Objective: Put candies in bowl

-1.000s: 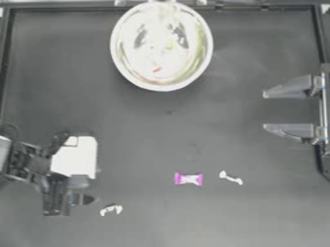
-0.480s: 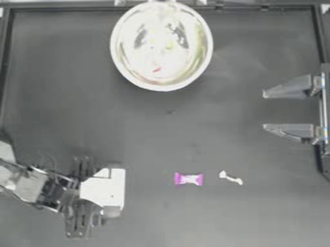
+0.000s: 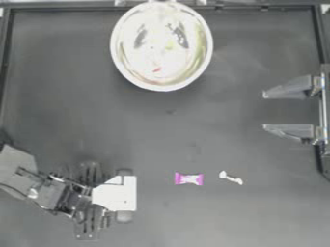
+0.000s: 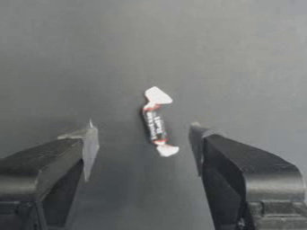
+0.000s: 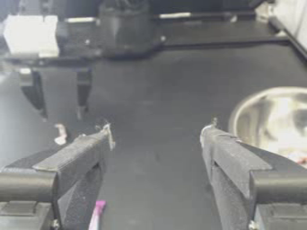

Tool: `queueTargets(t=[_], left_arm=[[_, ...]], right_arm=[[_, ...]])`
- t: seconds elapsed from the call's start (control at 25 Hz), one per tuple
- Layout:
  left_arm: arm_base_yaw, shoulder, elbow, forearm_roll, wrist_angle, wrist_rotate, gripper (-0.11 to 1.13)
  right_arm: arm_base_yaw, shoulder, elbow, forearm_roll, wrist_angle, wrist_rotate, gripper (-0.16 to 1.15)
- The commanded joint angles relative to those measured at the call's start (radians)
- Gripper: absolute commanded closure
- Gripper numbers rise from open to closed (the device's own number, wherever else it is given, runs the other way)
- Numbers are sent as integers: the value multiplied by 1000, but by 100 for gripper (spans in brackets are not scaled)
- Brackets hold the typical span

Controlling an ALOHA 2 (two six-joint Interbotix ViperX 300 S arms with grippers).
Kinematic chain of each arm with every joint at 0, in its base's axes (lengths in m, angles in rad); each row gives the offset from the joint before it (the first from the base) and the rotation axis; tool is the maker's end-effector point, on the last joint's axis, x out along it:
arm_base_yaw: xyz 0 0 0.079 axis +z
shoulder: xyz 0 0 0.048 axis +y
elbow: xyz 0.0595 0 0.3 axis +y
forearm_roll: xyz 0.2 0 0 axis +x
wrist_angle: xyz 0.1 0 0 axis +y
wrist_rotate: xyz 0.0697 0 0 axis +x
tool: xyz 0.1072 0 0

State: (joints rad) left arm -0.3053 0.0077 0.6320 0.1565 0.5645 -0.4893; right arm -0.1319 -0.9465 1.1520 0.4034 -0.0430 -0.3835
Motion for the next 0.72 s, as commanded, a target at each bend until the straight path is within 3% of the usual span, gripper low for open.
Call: queueTargets(t=[0.04,0.72], left_arm=[[-2,9,-21,2,-8,-2,8],[-2,91,-37,-11,-49,-2,11]], right_arm=[[0,8,-9,3,-6,2,6],[5,8,-9,3,-8,3,6]])
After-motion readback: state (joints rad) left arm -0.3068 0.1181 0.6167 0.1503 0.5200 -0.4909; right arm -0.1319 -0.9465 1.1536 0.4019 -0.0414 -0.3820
